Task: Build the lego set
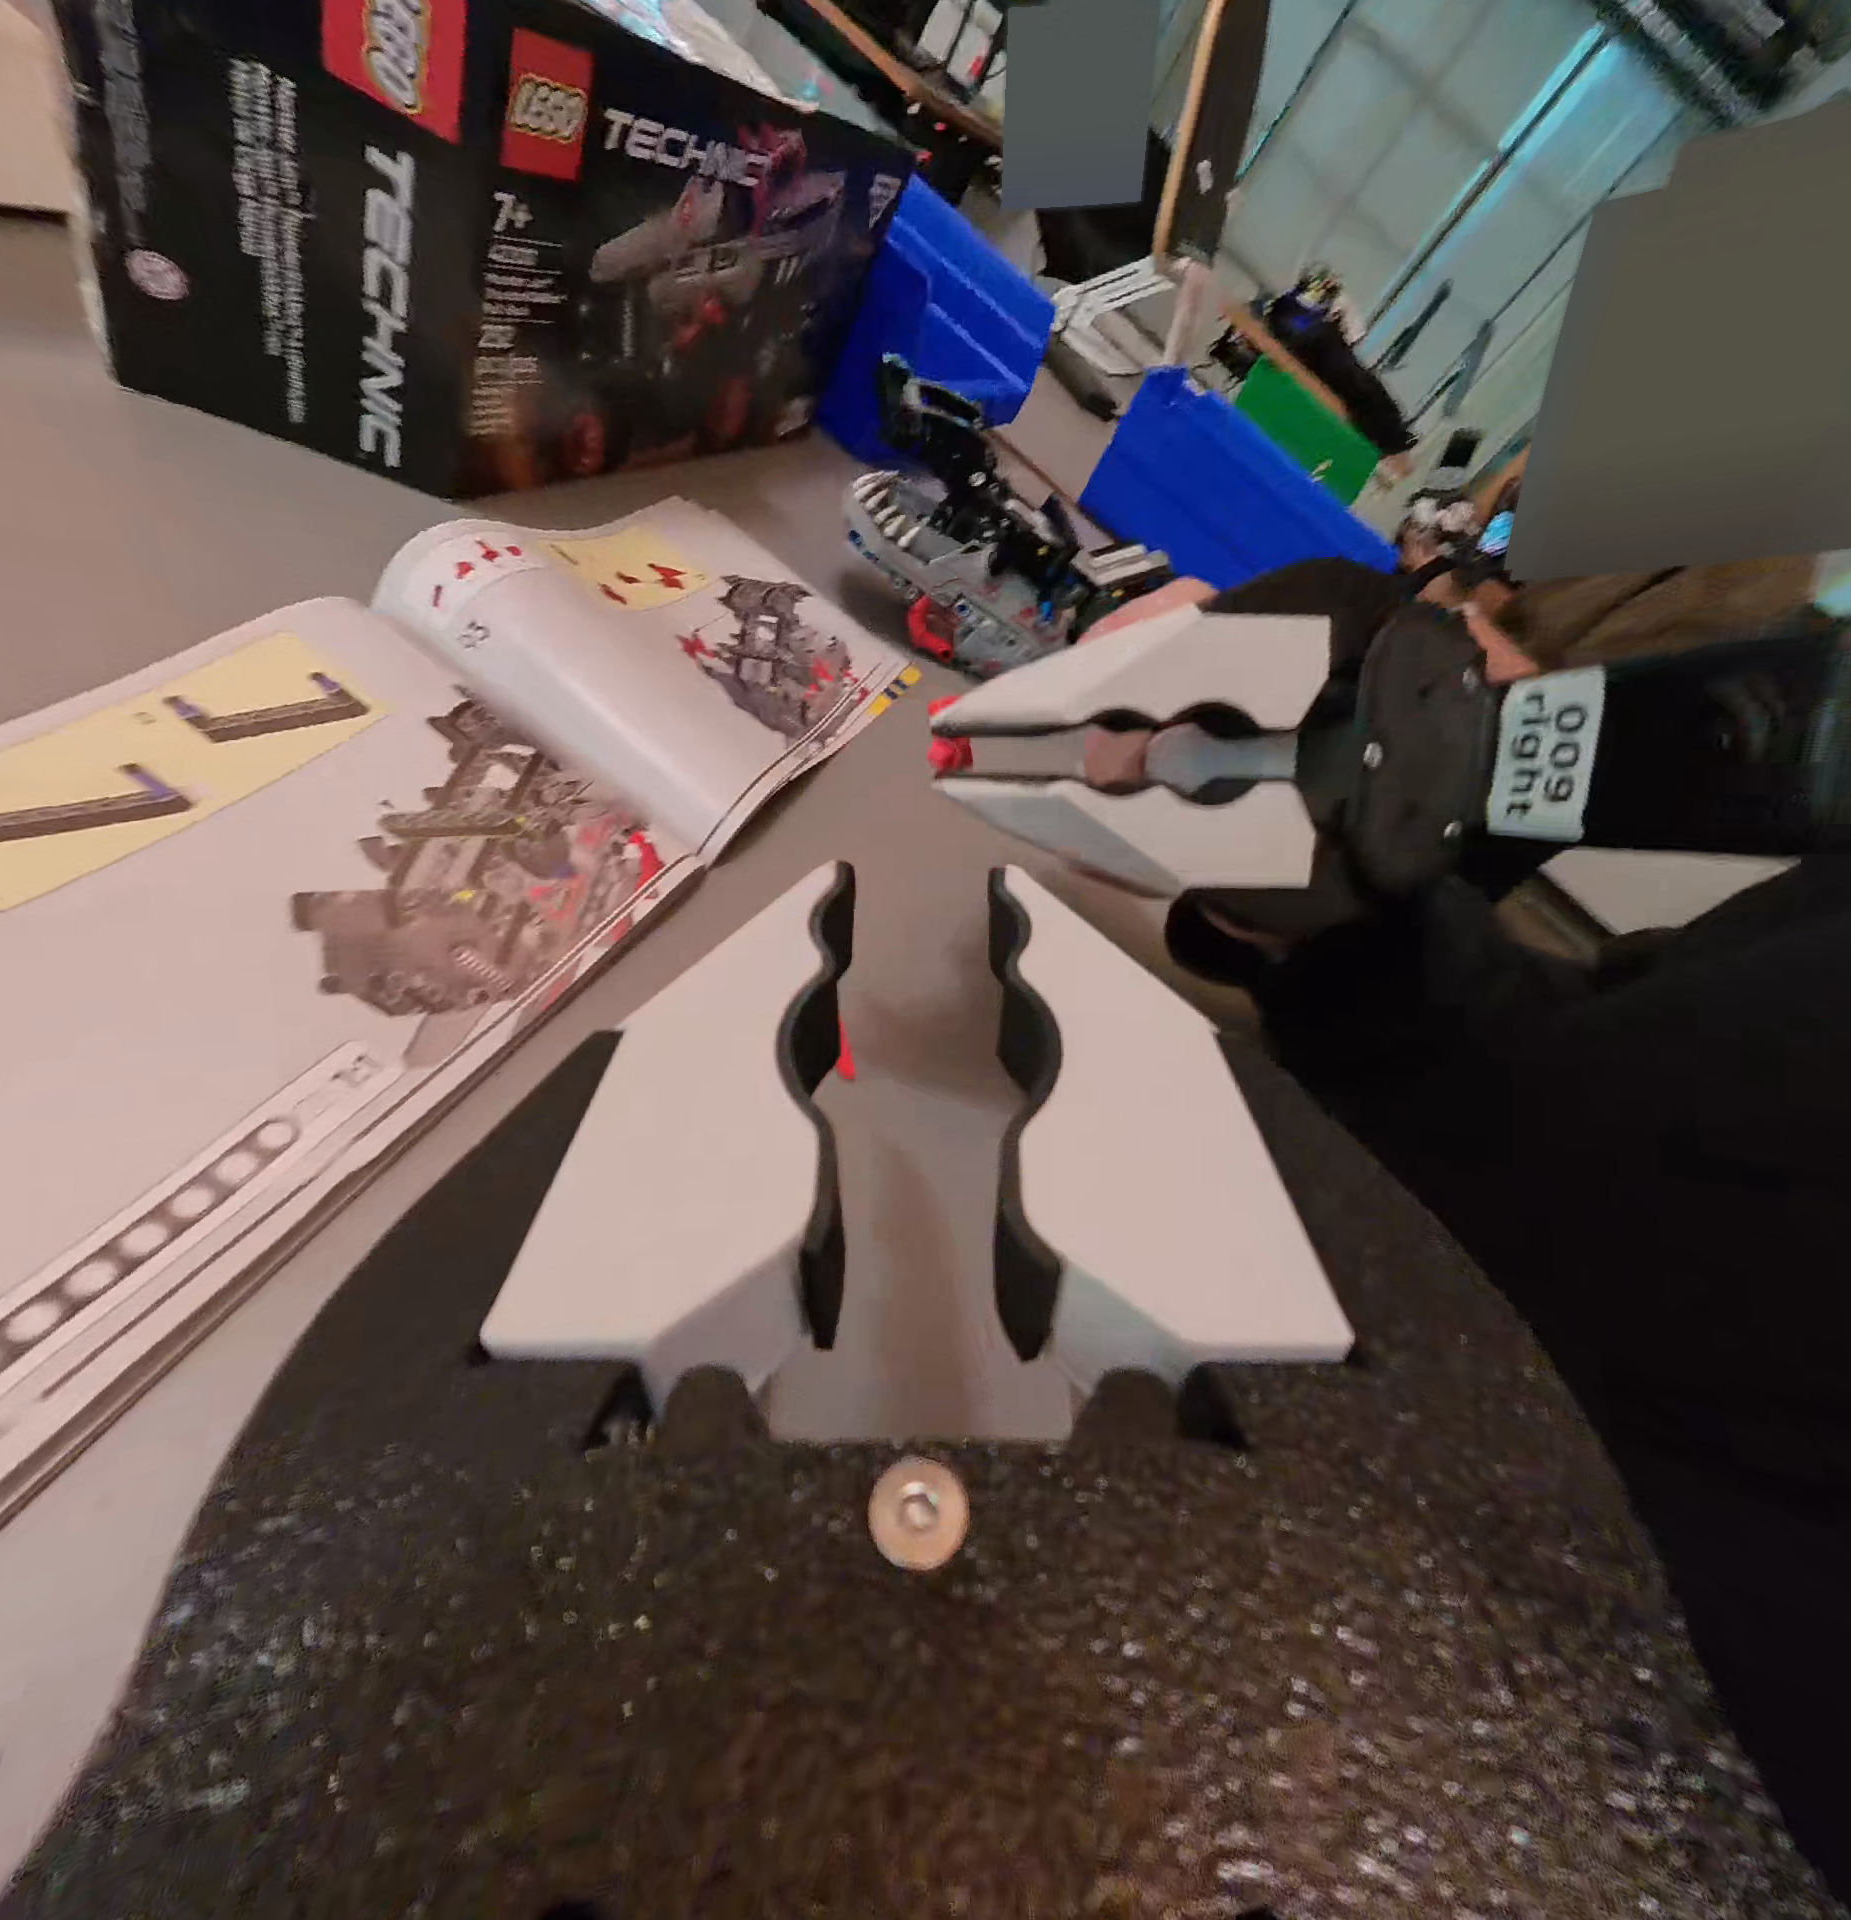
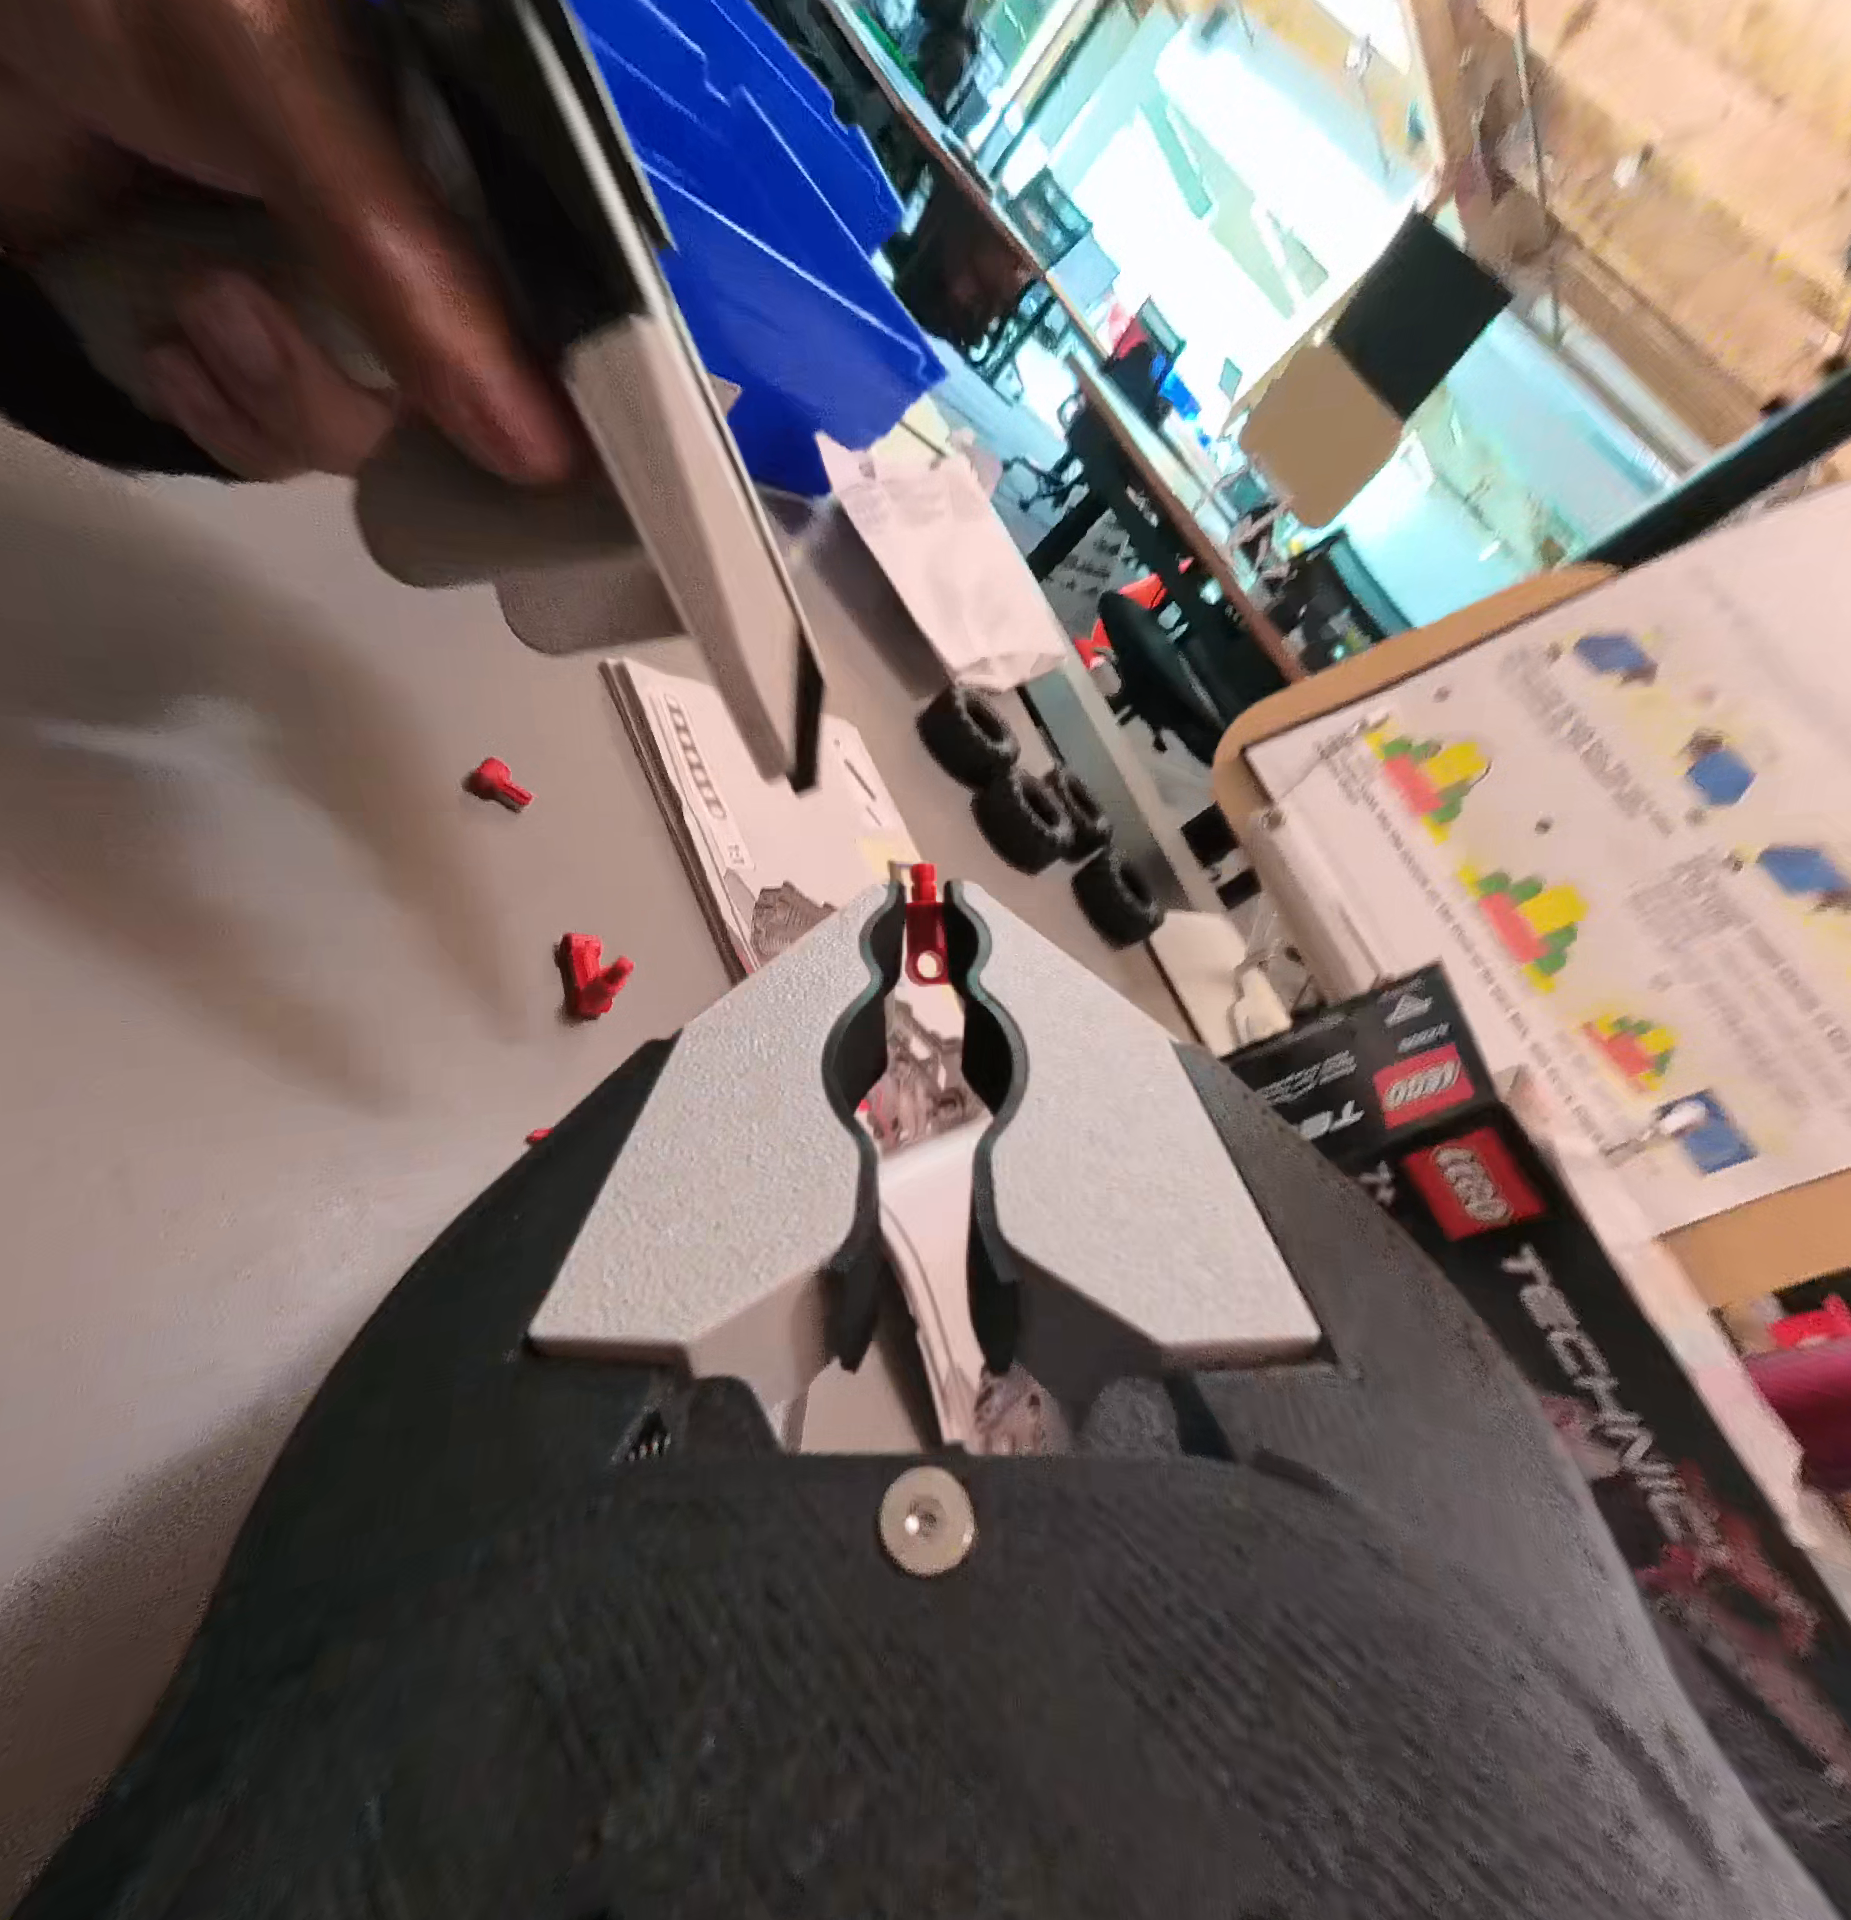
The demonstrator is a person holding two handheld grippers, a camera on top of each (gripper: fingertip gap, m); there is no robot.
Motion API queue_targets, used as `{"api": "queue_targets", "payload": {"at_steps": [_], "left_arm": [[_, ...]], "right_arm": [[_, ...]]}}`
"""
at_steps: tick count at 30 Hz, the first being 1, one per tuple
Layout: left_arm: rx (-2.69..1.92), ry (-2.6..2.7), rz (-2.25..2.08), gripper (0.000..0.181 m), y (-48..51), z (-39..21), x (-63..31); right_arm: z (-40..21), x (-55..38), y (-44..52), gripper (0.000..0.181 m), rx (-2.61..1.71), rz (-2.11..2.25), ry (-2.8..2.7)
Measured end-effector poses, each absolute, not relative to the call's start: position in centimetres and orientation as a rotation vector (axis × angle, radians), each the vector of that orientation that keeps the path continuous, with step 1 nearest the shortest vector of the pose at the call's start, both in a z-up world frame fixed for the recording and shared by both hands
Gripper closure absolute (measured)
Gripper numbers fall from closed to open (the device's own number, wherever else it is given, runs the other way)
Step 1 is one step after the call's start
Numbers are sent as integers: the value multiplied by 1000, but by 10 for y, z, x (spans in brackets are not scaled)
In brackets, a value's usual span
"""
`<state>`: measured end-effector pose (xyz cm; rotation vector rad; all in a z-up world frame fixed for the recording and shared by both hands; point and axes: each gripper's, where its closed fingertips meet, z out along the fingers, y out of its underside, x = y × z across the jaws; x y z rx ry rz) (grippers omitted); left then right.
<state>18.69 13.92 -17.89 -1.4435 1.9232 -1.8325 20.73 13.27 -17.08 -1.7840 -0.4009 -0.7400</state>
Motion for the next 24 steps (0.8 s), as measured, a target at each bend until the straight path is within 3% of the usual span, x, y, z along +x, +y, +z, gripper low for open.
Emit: {"api": "queue_targets", "payload": {"at_steps": [12, 19, 22, 24], "left_arm": [[-1418, 1914, -2001, 180, 131, -166, 182], [-1346, 1918, -1997, 180, 133, -162, 181], [-1361, 1963, -1965, 160, 131, -165, 180], [-1351, 1974, -1942, 163, 131, -167, 180]], "right_arm": [[-168, 178, 143, 176, -1745, -720, -570], [-164, 176, 144, 176, -1728, -658, -516], [-162, 181, 143, 176, -1732, -701, -503], [-163, 180, 143, 176, -1739, -683, -505]]}}
